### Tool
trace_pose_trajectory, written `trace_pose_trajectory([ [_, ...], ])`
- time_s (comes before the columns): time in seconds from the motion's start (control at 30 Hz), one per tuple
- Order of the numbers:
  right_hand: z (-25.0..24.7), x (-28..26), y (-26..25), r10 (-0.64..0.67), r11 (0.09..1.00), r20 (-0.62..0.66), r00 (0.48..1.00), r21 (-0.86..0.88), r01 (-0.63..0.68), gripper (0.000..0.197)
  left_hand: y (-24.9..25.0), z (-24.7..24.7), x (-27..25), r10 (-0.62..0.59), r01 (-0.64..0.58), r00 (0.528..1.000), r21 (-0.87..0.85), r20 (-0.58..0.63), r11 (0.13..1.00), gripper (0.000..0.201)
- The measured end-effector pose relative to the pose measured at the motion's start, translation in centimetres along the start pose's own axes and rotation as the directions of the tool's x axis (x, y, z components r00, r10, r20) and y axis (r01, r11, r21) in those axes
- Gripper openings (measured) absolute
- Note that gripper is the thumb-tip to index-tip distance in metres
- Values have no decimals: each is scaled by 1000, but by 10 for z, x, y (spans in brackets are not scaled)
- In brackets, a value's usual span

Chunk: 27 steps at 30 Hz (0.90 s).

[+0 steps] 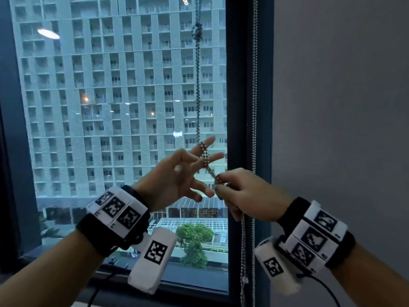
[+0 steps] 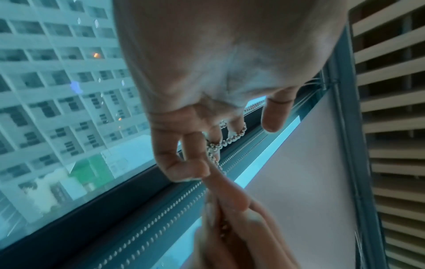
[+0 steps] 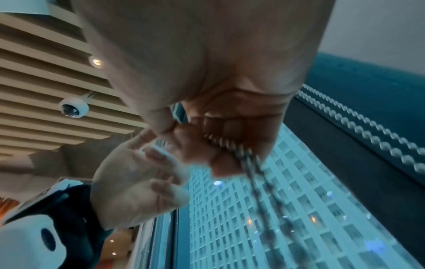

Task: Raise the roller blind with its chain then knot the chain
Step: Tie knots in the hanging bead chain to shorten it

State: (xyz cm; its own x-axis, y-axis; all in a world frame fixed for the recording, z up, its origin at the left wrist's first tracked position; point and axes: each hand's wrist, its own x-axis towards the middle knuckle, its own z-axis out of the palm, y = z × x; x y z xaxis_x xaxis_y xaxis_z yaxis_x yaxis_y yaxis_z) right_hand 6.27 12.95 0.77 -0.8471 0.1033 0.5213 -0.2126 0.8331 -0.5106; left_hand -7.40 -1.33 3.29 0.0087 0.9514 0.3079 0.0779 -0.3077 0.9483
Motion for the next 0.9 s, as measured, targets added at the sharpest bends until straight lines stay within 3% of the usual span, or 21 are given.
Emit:
trace_pose_trajectory([
  [0.07, -4, -4, -4, -153, 966, -155, 976, -233, 114, 21, 1, -2, -1, -13, 20, 997, 105, -74, 994, 55],
  [0.13, -6, -1, -12, -315, 903, -262, 912, -379, 203, 16, 2, 2, 0, -35, 55, 994, 196, -104, 979, 51],
  [0.2, -7, 6, -15, -398, 863, -286, 872, -439, 250, 18, 4, 10, 2, -62, 87, 993, 260, -105, 962, 51],
  [0.27, -5, 9, -15, -396, 871, -318, 862, -428, 242, 19, 6, 19, 4, -77, 110, 990, 303, -117, 947, 60],
  [0.37, 1, 7, -13, -326, 924, -380, 866, -323, 207, 8, 8, 30, 5, -84, 121, 989, 339, -122, 933, 70],
  [0.6, -2, 9, -20, -76, 991, -467, 881, 64, 119, 26, 9, 34, 6, -61, 98, 990, 304, -129, 948, 70],
  [0.77, -3, 16, -19, 118, 965, -496, 860, 263, 20, 15, 9, 41, 6, -20, 52, 995, 329, -99, 943, 71],
  [0.9, 2, 20, -17, 261, 882, -476, 840, 471, -8, 6, 7, 49, 8, -14, 38, 998, 373, -67, 927, 61],
])
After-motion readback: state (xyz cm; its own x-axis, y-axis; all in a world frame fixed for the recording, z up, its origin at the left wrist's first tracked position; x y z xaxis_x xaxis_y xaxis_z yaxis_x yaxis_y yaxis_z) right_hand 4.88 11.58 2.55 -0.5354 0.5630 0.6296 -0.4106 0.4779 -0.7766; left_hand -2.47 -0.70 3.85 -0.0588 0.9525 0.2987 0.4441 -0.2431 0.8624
